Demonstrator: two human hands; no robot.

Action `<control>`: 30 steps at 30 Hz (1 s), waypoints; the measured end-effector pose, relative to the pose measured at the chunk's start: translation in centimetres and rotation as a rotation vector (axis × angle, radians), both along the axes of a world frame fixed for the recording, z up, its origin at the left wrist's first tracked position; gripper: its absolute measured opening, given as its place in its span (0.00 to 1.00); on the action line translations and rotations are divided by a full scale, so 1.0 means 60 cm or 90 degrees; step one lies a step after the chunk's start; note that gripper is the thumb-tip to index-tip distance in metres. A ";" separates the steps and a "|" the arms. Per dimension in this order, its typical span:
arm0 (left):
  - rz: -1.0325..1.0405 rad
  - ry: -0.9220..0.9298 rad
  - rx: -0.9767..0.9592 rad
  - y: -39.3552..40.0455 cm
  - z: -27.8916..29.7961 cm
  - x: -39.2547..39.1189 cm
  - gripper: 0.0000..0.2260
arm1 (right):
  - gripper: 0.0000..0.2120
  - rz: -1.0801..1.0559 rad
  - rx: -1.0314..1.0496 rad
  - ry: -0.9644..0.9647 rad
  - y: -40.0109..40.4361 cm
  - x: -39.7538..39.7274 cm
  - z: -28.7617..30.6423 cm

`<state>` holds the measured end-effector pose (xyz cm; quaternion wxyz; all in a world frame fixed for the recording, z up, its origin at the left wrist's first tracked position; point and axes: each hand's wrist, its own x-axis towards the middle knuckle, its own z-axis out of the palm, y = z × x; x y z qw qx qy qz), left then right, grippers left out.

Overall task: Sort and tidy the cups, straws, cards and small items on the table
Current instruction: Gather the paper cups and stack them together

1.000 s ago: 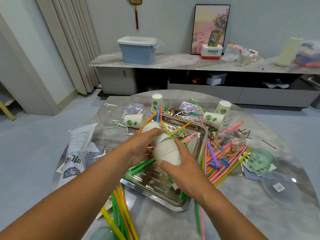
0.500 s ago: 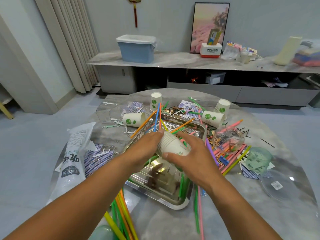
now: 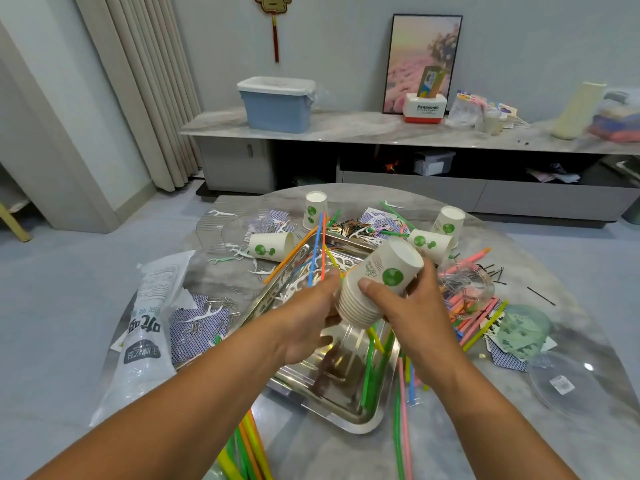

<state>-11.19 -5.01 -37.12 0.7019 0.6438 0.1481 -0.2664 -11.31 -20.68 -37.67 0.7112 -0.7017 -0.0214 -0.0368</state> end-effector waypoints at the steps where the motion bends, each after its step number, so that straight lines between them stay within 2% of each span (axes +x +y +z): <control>1: -0.022 -0.011 0.038 0.005 -0.001 0.005 0.28 | 0.30 -0.021 0.032 0.027 -0.001 0.001 -0.005; 3: -0.007 -0.069 0.138 0.020 0.001 0.022 0.31 | 0.28 -0.069 0.106 0.089 -0.005 0.002 -0.014; 4: 0.029 -0.123 0.188 0.032 0.003 0.034 0.28 | 0.25 -0.086 0.151 0.120 -0.008 0.003 -0.017; 5: 0.072 -0.192 0.256 0.047 0.001 0.053 0.22 | 0.23 -0.097 0.199 0.149 -0.013 0.007 -0.019; 7: 0.112 -0.321 0.469 0.092 -0.011 0.094 0.08 | 0.19 -0.098 0.279 0.200 -0.023 0.009 -0.019; 8: 0.088 -0.366 0.598 0.118 -0.018 0.119 0.13 | 0.18 -0.093 0.306 0.218 -0.028 0.010 -0.020; 9: 0.028 -0.390 0.714 0.146 -0.025 0.144 0.23 | 0.17 -0.089 0.325 0.231 -0.031 0.012 -0.020; 11: -0.129 -0.407 0.891 0.193 -0.030 0.189 0.38 | 0.17 -0.087 0.341 0.244 -0.031 0.015 -0.020; 13: -0.268 -0.420 1.004 0.223 -0.034 0.229 0.44 | 0.19 -0.082 0.346 0.245 -0.026 0.017 -0.021; 15: -0.347 -0.421 1.055 0.237 -0.044 0.256 0.45 | 0.23 -0.073 0.355 0.250 -0.019 0.017 -0.021; 18: -0.368 -0.420 1.058 0.233 -0.061 0.277 0.47 | 0.23 -0.069 0.371 0.277 -0.014 0.016 -0.019; 20: -0.346 -0.422 1.044 0.222 -0.074 0.279 0.44 | 0.20 -0.068 0.374 0.298 -0.016 0.016 -0.018; 23: -0.204 -0.422 0.983 0.215 -0.068 0.272 0.34 | 0.19 -0.074 0.361 0.318 -0.016 0.015 -0.020; 25: -0.078 -0.455 0.895 0.209 -0.046 0.267 0.31 | 0.19 -0.080 0.341 0.320 -0.017 0.015 -0.021; 27: 0.005 -0.544 0.761 0.192 -0.022 0.254 0.31 | 0.20 -0.085 0.331 0.321 -0.017 0.014 -0.017; 30: 0.008 -0.694 0.549 0.146 0.000 0.205 0.31 | 0.20 -0.048 0.339 0.343 -0.020 0.010 -0.001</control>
